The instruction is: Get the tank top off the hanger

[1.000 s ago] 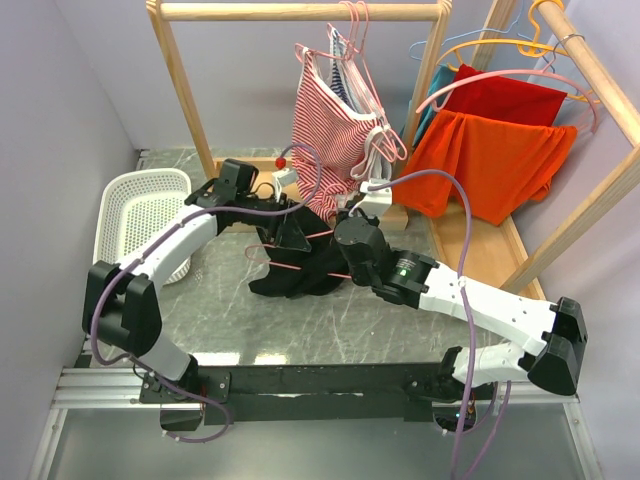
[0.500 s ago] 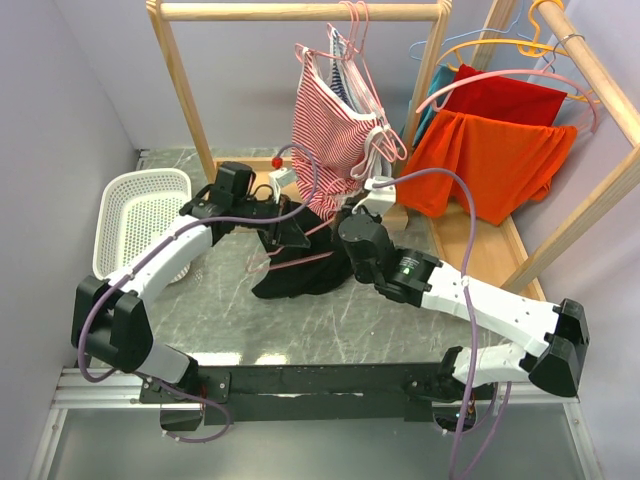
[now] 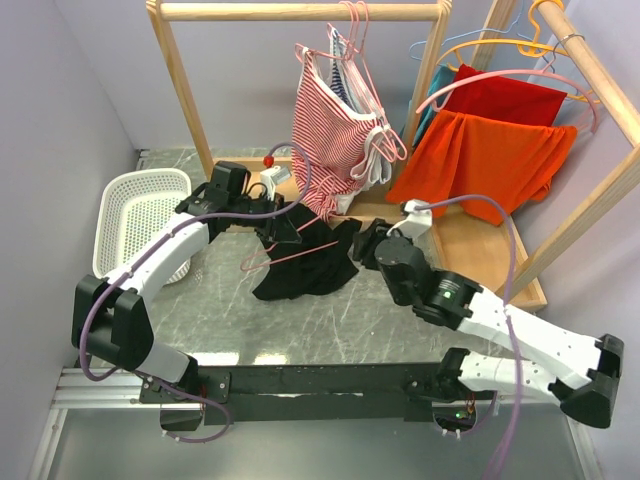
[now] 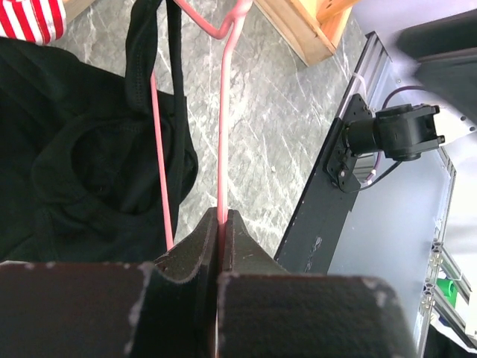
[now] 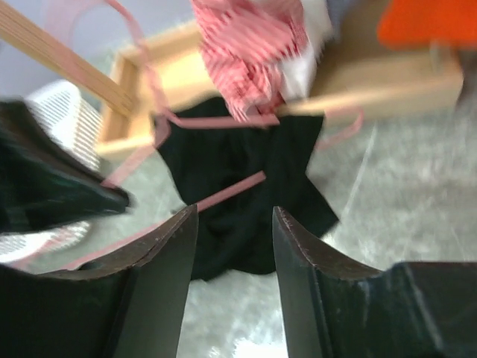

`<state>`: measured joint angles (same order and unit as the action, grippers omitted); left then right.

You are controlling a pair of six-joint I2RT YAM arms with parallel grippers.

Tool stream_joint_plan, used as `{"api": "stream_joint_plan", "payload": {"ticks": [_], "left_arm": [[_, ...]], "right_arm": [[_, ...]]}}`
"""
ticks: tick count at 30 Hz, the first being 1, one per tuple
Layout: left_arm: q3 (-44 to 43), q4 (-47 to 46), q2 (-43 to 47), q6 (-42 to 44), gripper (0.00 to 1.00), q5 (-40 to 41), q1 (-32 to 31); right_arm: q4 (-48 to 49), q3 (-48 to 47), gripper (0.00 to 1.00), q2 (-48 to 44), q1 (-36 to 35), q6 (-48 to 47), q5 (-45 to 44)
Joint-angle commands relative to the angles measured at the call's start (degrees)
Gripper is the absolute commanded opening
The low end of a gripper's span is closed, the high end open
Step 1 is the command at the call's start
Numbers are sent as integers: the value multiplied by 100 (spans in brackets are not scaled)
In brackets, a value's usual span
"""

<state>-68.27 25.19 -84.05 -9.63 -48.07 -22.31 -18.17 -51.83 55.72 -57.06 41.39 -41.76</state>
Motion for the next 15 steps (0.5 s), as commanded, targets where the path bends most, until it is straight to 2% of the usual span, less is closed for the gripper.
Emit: {"api": "stream_joint_plan", "payload": {"ticks": [1, 5, 8, 15], "left_arm": [[-248, 91, 214, 198, 1, -26, -19], [-187, 109, 319, 216, 1, -53, -19], [-125, 74, 345, 198, 1, -44, -19], [-46, 39, 425, 172, 1, -70, -20]], "right_arm": [[173, 454, 50, 464, 544, 572, 1253], [1102, 744, 48, 895, 879, 687, 1828], [1613, 780, 48, 1194, 1029, 494, 1698], [2003, 263, 48, 2186, 1636, 256, 2040]]}}
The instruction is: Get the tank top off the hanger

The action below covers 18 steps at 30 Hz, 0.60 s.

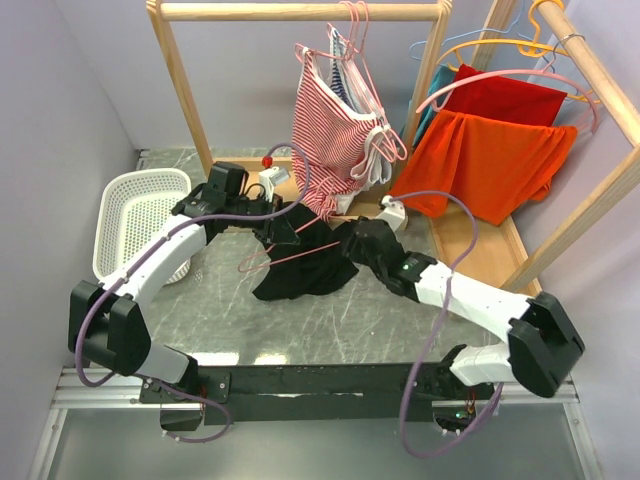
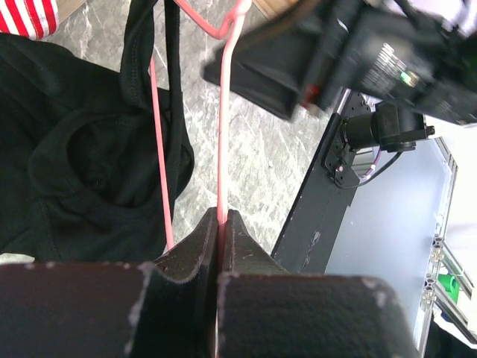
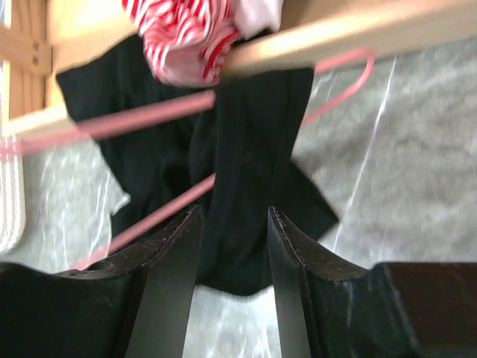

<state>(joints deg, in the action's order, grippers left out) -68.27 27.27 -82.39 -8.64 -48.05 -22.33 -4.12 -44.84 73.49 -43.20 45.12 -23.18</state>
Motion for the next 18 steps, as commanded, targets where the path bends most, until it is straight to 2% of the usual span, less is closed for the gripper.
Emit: {"api": "stream_joint_plan", "payload": {"ticks": [1, 6, 10, 15, 18], "left_arm": [[-37, -178, 259, 73, 1, -64, -26], [-2, -213, 285, 21, 1, -125, -17], [-28, -204, 285, 21, 1, -126, -17], [-2, -169, 311, 29, 1, -20, -17], [-98, 84, 250, 143, 1, 33, -17]], "right_arm": [[483, -542, 48, 516, 294, -100, 156], [683, -772, 44, 1078, 347, -153, 208], [562, -886, 2, 1202, 400, -153, 183], [456, -579, 0, 650, 400, -223, 7], [70, -473, 0, 238, 418, -206, -370]]}}
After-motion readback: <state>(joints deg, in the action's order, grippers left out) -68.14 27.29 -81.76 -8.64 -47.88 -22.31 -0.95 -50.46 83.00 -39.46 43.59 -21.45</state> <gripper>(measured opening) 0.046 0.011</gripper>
